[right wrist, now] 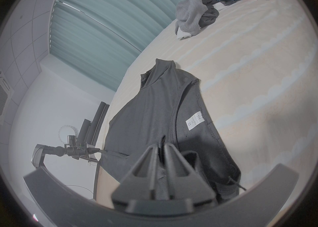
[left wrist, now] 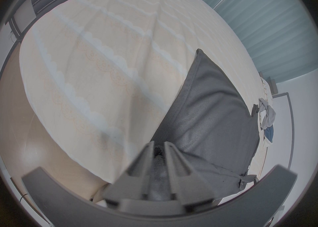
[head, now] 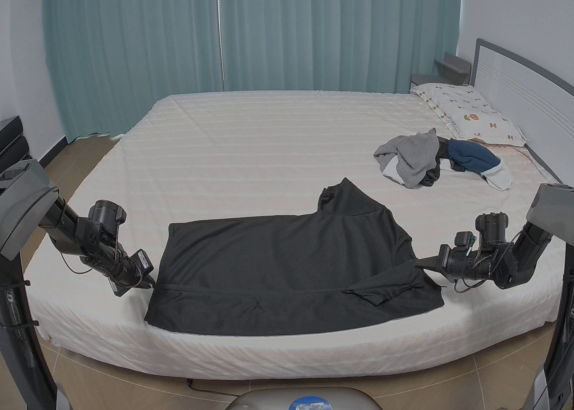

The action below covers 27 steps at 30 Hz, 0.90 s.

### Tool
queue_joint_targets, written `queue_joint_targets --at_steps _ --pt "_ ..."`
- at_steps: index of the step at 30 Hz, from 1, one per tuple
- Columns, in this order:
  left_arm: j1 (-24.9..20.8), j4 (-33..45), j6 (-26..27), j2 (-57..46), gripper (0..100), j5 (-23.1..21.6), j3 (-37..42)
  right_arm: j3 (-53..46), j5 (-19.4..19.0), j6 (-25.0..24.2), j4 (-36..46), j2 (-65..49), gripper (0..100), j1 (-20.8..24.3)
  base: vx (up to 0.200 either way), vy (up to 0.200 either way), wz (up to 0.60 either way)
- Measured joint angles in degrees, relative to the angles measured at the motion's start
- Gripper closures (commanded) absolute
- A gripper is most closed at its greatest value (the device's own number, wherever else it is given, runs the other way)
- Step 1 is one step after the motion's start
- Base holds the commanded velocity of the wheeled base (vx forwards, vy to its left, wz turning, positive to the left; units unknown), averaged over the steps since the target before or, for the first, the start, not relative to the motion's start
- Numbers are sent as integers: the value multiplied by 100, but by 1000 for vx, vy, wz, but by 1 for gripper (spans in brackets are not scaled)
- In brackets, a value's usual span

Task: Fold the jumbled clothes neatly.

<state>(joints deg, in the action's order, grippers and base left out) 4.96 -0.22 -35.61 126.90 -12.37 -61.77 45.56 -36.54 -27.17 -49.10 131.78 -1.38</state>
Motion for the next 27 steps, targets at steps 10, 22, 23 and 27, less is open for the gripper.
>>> queue_joint_targets --at_steps 10,22,23,27 --pt "41 -32 -315 35 0 -23 -61 -99 44 -301 9 -118 0 11 0 0 0" --pt "311 -122 -870 -436 0 -640 362 -885 1262 -2272 6 -973 0 730 0 0 0" --pt "319 -194 -911 -469 0 -680 455 -909 1404 -2450 2 -984 0 835 0 0 0" --pt "338 -809 -996 -549 0 -741 811 -940 1776 -2710 -5 -937 0 1141 0 0 0"
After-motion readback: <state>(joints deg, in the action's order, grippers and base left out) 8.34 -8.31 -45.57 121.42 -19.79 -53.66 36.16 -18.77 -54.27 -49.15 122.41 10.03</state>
